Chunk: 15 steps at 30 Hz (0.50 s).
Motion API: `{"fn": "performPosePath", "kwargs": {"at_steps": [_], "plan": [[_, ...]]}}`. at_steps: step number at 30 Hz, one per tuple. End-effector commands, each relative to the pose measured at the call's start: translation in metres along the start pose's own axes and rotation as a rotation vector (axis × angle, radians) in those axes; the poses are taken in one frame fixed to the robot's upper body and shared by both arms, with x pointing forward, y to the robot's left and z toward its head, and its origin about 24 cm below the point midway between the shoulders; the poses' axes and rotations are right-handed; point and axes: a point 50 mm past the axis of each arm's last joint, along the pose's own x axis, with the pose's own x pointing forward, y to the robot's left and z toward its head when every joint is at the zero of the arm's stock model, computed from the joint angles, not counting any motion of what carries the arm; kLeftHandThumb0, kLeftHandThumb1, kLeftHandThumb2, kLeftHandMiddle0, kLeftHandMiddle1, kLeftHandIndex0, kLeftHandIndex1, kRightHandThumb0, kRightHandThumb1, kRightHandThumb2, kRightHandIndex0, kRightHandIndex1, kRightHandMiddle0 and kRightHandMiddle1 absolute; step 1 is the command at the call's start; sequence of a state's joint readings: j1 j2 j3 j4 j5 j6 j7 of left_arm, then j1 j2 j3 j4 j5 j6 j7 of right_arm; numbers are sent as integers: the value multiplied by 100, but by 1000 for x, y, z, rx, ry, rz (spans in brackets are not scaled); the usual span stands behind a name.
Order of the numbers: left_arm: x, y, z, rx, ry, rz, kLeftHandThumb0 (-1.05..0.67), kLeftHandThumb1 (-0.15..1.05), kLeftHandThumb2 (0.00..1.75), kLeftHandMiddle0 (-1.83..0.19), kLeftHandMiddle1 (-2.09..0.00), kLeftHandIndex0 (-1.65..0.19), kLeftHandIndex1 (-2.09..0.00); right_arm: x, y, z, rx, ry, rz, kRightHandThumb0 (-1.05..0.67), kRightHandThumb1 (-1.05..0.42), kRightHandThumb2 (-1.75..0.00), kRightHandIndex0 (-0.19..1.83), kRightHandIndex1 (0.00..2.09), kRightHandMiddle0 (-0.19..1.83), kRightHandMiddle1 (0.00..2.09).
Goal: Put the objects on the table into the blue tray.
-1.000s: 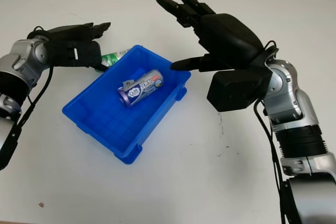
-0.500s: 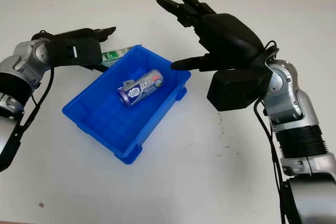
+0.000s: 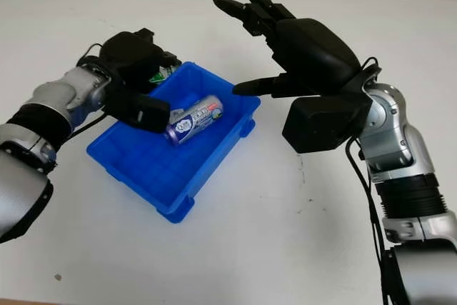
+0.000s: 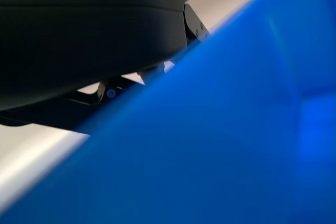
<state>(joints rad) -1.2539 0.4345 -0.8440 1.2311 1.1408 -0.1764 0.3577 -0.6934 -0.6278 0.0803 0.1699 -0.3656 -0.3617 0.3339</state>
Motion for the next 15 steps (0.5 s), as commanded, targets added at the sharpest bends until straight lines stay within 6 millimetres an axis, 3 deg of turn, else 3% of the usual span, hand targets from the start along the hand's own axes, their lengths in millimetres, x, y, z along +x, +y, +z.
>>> {"fn": "performPosePath", "kwargs": {"at_steps": [1, 2, 3, 7, 9, 13, 15], "plan": [[-7, -20, 8, 62, -24, -50, -18, 98, 6, -42, -176, -21, -147, -7, -6, 0, -10, 0, -15, -51, -102, -5, -1, 8, -11, 41], [-8, -21, 8, 94, -37, -42, -18, 99, 6, -45, -192, -17, -160, -7, -6, 1, -13, -3, -16, -51, -102, -5, -1, 8, -11, 41], [-8, -22, 9, 112, -45, -34, -16, 97, 5, -63, -202, -17, -175, -8, -6, 1, -14, -4, -17, -51, -101, -5, 0, 8, -11, 43], [-10, -24, 7, 246, -56, -24, -29, 98, 6, -91, -209, -13, -185, -8, -6, 1, -14, -6, -21, -50, -100, -5, 2, 9, -16, 55], [-9, -24, 7, 253, -49, -40, -31, 99, 6, -94, -209, -12, -186, -8, -6, 1, -10, -6, -21, -50, -100, -5, 3, 9, -18, 60], [-8, -22, 3, 215, -38, -62, -23, 99, 6, -74, -209, -12, -165, -6, -5, 1, -4, -4, -15, -51, -100, -6, 3, 8, -19, 62], [-8, -21, 1, 202, -29, -66, -24, 99, 5, -69, -209, -13, -164, -5, -5, 0, 3, -10, -13, -51, -101, -6, 3, 8, -19, 62]]}}
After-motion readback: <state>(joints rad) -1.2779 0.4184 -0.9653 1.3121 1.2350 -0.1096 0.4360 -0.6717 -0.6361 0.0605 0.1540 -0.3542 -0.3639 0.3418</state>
